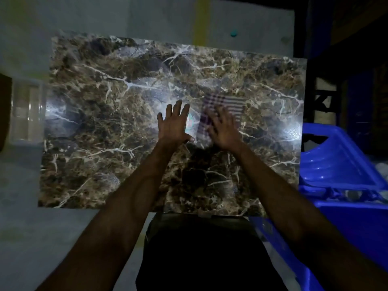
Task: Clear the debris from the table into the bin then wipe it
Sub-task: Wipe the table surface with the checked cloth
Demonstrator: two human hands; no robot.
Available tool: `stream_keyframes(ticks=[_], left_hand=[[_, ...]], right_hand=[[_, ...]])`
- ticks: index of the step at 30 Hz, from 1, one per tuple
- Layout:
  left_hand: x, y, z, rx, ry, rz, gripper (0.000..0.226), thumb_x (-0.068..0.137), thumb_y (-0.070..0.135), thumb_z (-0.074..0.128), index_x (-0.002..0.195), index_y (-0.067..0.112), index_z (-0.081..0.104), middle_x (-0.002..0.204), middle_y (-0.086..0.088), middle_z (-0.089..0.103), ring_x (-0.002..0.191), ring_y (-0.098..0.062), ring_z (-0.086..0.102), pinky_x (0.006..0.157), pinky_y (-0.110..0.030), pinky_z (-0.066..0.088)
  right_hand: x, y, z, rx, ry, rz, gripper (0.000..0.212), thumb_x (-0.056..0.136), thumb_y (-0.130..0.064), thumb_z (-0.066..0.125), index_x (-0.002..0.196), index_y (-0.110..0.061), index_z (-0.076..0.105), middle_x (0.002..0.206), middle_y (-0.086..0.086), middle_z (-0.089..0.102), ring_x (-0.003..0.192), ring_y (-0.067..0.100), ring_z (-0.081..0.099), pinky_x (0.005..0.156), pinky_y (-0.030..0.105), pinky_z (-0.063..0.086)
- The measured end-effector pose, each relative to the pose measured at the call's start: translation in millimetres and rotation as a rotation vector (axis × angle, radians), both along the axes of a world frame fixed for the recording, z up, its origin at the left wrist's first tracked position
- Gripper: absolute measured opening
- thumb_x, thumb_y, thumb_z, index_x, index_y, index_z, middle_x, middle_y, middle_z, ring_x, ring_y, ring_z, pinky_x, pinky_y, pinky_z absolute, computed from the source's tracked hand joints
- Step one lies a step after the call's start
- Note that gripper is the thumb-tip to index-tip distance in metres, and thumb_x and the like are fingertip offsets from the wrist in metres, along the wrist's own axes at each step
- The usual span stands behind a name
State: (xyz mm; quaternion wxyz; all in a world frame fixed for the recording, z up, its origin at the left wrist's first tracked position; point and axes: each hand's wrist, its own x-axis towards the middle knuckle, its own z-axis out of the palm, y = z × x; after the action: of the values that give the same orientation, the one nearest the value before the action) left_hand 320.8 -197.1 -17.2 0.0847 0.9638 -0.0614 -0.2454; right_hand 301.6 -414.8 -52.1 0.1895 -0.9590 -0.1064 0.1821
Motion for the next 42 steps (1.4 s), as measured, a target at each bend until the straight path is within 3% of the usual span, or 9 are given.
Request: stream_keyframes(ticks=[5,8,13,18,23,31,34,39,42], left_hand=[[1,8,-4,-0.022,0.059,0.045,0.137,0.061,0.07,0.085,0.164,0.026,0.007,0.173,0.001,0.0,0.158,-0.036,0.002,0.119,-0.065,0.019],[8,9,-2,-0.027,0.063,0.035,0.127,0.065,0.059,0.089,0.163,0.026,0.015,0.172,0.001,0.01,0.157,-0.036,0.01,0.116,-0.064,0.026],[14,14,6,0.016,0.073,-0.006,0.114,0.069,0.044,0.093,0.158,0.027,0.024,0.169,0.003,0.017,0.153,-0.034,0.02,0.107,-0.06,0.039],[14,17,3,-0.035,0.055,0.029,0.108,0.068,0.034,0.091,0.155,0.031,0.028,0.168,0.004,0.02,0.153,-0.034,0.02,0.107,-0.06,0.04],[10,16,-2,-0.027,0.042,0.029,0.116,0.064,0.032,0.094,0.158,0.029,0.025,0.168,0.005,0.02,0.153,-0.032,0.019,0.108,-0.056,0.037],[2,5,-13,-0.006,0.005,0.102,0.108,0.071,0.012,0.085,0.159,0.026,0.023,0.17,0.002,0.013,0.155,-0.034,0.014,0.113,-0.064,0.033],[-1,-4,-12,-0.002,0.04,0.131,0.118,0.068,0.009,0.086,0.161,0.027,0.017,0.172,0.002,0.006,0.157,-0.035,0.006,0.115,-0.067,0.029],[-2,-27,-12,-0.046,0.076,0.093,0.11,0.071,0.011,0.085,0.159,0.027,0.021,0.171,-0.005,0.006,0.157,-0.035,0.006,0.113,-0.07,0.028],[-7,-53,-9,-0.073,0.098,0.022,0.109,0.068,0.022,0.086,0.158,0.027,0.024,0.171,-0.011,0.005,0.156,-0.04,0.007,0.114,-0.068,0.029]], right_hand=[[-57,-29,9,-0.06,0.022,0.191,0.058,0.108,-0.05,0.031,0.163,-0.045,0.012,0.174,-0.002,0.007,0.16,0.029,0.004,0.125,0.055,0.015],[-40,-56,12,-0.063,0.052,0.108,0.061,0.106,-0.05,0.036,0.162,-0.047,0.012,0.173,0.003,0.014,0.159,0.033,0.01,0.123,0.059,0.021],[24,-4,-3,-0.065,0.012,-0.124,0.063,0.105,-0.056,0.025,0.164,-0.037,0.017,0.173,0.009,0.01,0.158,0.039,0.006,0.122,0.063,0.012],[6,56,-8,0.014,0.004,0.046,0.061,0.107,-0.051,0.03,0.164,-0.034,0.018,0.174,0.006,0.007,0.159,0.036,0.001,0.122,0.063,0.008],[-42,-1,4,-0.043,0.034,0.177,0.06,0.107,-0.053,0.034,0.163,-0.045,0.013,0.174,-0.002,0.007,0.16,0.03,0.004,0.124,0.058,0.016],[20,7,-8,-0.03,0.01,-0.157,0.063,0.105,-0.059,0.031,0.163,-0.042,0.017,0.174,0.005,0.006,0.158,0.039,0.003,0.122,0.063,0.009],[8,22,-14,0.018,-0.003,-0.11,0.059,0.107,-0.054,0.033,0.163,-0.041,0.019,0.174,0.004,0.006,0.159,0.036,0.0,0.122,0.063,0.006],[-46,-42,-6,0.026,0.0,0.144,0.058,0.106,-0.058,0.027,0.161,-0.042,0.025,0.173,0.0,0.011,0.16,0.03,0.005,0.124,0.052,0.009],[-63,-114,-7,-0.019,-0.049,0.088,0.06,0.104,-0.06,0.027,0.161,-0.04,0.028,0.173,0.001,0.015,0.159,0.031,0.013,0.124,0.053,0.02]])
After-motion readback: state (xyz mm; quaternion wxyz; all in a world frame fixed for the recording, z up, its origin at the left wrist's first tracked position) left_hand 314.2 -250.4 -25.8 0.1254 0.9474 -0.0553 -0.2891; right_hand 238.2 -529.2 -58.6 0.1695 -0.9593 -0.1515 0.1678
